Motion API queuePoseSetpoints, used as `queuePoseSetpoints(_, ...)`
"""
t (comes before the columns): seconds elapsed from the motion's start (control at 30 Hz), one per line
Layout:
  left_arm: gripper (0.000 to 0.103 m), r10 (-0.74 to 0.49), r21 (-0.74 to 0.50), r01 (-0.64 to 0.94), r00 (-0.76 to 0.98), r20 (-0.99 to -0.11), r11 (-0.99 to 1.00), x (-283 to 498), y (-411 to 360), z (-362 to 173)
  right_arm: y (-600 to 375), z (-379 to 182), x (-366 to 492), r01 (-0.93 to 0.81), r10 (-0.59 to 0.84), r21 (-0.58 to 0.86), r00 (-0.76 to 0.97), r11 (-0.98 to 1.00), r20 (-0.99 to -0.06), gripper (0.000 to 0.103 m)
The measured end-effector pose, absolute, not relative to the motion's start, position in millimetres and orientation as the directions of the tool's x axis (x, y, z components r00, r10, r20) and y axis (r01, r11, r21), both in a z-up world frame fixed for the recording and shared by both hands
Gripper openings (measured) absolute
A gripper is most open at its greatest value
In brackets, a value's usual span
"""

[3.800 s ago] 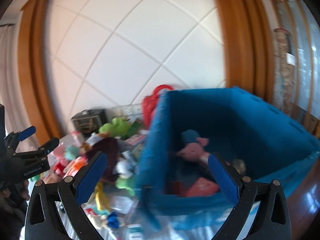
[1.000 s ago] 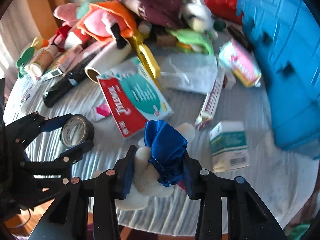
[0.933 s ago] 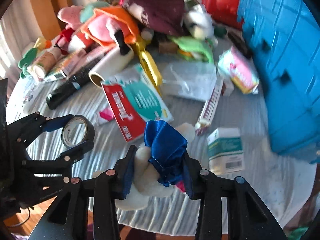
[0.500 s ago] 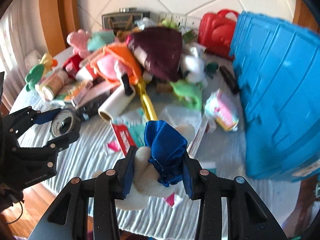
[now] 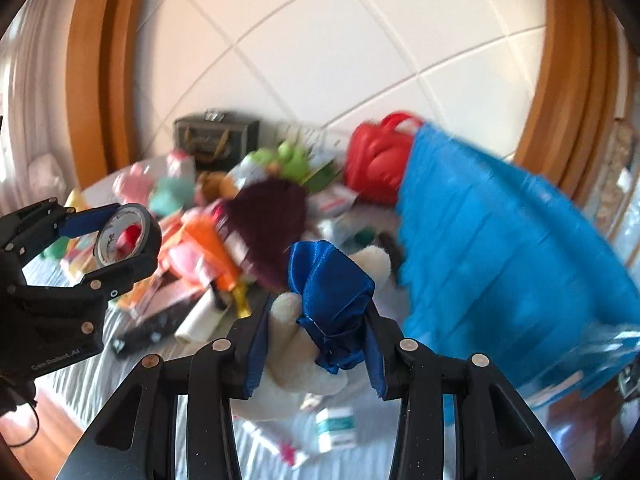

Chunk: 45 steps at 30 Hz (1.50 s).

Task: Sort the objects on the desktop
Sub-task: 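Carry both items over the blue bin and open both tools to drop them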

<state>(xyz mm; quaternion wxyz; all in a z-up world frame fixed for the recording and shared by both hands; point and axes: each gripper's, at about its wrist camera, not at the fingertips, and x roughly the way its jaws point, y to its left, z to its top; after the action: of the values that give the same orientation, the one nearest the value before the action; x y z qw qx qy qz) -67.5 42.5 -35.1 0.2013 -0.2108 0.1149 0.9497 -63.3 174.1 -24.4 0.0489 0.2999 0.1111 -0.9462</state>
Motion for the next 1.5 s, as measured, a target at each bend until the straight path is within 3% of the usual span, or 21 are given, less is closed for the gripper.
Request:
queuePoseSetpoints(0.27,0.055,0.434,0.159,-0.504,-0.836,-0.335,-0.849,-84.8,126.1,34.9,241.1,57.4,-61.2,0.015,0.069,-0.199,-0.91,-0.98,-0.41,0.04)
queuePoseSetpoints(0.5,0.055,0.503,0.155,-0.548,-0.827,-0.252,-0.822,-97.7,228.9,81.5,322.8,99.7,-62.3,-0.058,0.129,-0.211,-0.933,-0.976,-0.336,0.04)
queuePoseSetpoints(0.77,0.055,0.483,0.162,-0.535,-0.832,-0.271,-0.829,-117.8,323.4,90.7,440.0,110.8,-87.0,-0.121,0.181,-0.181,-0.913,-0.976,-0.366,0.04)
queuePoseSetpoints(0.93,0.055,0.459,0.14,-0.535,-0.81,-0.366,-0.833,-136.3,350.5,86.0,483.1,102.7,-107.7,-0.151,0.202,-0.157,-0.892,-0.976,-0.404,0.042)
queuePoseSetpoints(1.0,0.057,0.455,0.108,-0.533,-0.798,-0.395,-0.839,-143.3,352.3,84.6,496.2,97.5,-111.3,-0.175,0.218,-0.14,-0.886,-0.975,-0.41,0.054)
queuePoseSetpoints(1.07,0.077,0.423,0.115,-0.504,-0.81,-0.405,-0.856,-146.1,354.8,82.5,504.4,94.9,-110.6,-0.199,0.227,-0.11,-0.883,-0.974,-0.41,0.064)
queuePoseSetpoints(1.1,0.08,0.397,0.131,-0.479,-0.828,-0.397,-0.868,-145.9,355.6,82.5,508.2,94.2,-112.2,-0.205,0.229,-0.1,-0.88,-0.974,-0.416,0.065)
queuePoseSetpoints(1.23,0.082,0.368,0.144,-0.448,-0.847,-0.383,-0.882,-145.9,358.5,84.7,517.1,92.1,-113.7,-0.202,0.211,-0.067,-0.879,-0.977,-0.427,0.067)
queuePoseSetpoints(1.3,0.082,0.353,0.148,-0.435,-0.852,-0.386,-0.888,-145.7,357.6,84.3,518.5,91.6,-111.6,-0.205,0.21,-0.056,-0.883,-0.977,-0.42,0.074)
queuePoseSetpoints(1.5,0.082,0.329,0.144,-0.408,-0.863,-0.384,-0.902,-143.4,346.8,82.5,510.1,90.5,-100.5,-0.178,0.172,-0.023,-0.896,-0.984,-0.408,0.075)
